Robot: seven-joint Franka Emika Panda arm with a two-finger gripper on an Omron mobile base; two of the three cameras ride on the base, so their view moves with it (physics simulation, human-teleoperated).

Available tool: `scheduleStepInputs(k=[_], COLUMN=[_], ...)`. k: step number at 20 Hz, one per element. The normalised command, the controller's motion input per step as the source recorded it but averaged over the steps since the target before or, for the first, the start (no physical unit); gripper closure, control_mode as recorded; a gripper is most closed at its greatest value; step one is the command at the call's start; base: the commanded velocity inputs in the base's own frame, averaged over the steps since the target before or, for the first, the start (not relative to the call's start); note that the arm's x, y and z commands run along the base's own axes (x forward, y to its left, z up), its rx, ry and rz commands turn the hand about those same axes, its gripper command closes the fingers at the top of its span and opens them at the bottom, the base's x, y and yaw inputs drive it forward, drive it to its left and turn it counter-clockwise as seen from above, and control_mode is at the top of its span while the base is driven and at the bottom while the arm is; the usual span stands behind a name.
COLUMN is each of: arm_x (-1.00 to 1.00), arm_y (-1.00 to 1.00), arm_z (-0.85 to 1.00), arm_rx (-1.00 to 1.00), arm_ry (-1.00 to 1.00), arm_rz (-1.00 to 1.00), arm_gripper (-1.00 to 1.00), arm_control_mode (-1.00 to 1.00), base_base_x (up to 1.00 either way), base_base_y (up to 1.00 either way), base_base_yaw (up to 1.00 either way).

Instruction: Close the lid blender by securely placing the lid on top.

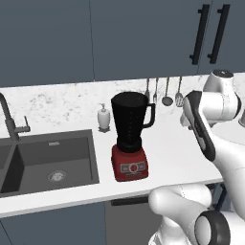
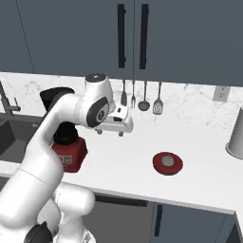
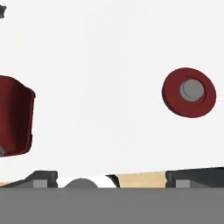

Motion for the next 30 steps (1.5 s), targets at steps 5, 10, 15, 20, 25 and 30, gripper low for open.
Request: scheduleStepInputs(k=[5,10,15,20,25,30], arm_x=[0.02,0.30,0.63,0.61,0.60,0.44], arm_y=[-1.00,-1.00,-0.85,-0.35,-0.06,-0.16], arm_z=[-0.65,-0.60,-0.36,-0.36,-0.50,-0.52], arm_rx=[0.13,0.14,0.12,0.05,0.00,0.00], arm_ry=[0.38,0.32,0.12,-0.01,-0.01,0.00], arm_rz=[-0.22,-0.19,-0.07,0.00,0.00,0.00], arm_gripper=[-1.00,-1.00,-1.00,-1.00,-1.00,-1.00], arm_control_mode=[-1.00,-1.00,-1.00,-1.00,-1.00,-1.00], base_base_x=[0.00,0.00,0.00,0.00,0.00,0.00], base_base_y=[0.00,0.00,0.00,0.00,0.00,0.00], base_base_yaw=[0.00,0.00,0.00,0.00,0.00,0.00])
